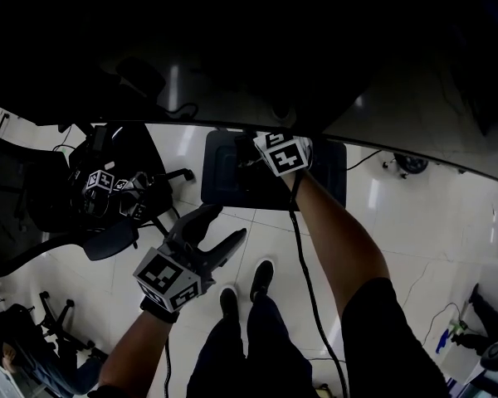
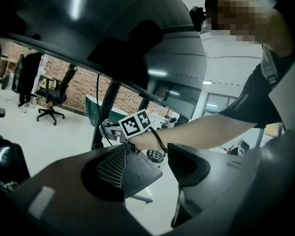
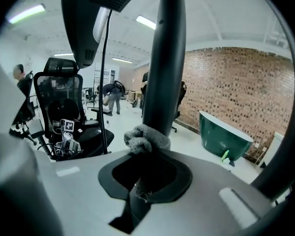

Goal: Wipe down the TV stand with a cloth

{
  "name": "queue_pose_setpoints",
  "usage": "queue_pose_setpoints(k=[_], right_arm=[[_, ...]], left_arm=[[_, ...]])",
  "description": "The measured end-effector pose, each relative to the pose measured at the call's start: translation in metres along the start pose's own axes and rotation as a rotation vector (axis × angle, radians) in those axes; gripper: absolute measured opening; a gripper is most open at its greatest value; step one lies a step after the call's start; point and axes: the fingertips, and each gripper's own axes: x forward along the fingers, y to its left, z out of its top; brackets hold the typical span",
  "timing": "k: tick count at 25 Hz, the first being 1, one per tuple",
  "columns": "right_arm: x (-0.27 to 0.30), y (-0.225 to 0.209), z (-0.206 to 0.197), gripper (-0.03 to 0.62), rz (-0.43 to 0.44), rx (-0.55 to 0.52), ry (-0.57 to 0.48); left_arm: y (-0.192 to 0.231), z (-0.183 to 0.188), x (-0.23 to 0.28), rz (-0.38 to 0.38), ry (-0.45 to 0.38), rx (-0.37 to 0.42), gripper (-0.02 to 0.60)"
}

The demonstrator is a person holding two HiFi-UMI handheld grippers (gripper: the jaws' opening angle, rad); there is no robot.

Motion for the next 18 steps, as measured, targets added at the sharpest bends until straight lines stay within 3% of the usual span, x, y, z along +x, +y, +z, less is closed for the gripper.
queue_pose_setpoints(k=[12,18], right_arm=[[0.047,0.014,-0.064,0.031,0.081,-0.005,0.114],[0.041,0.018,-0.072,0.030,0.117,0.034,0.108]], left_arm=[[0.020,-0.042,0.010,0.043,0.038,-0.057,0.287],[0.016,-0.054,0.024,0.028,0.052,-0.060,0.287]])
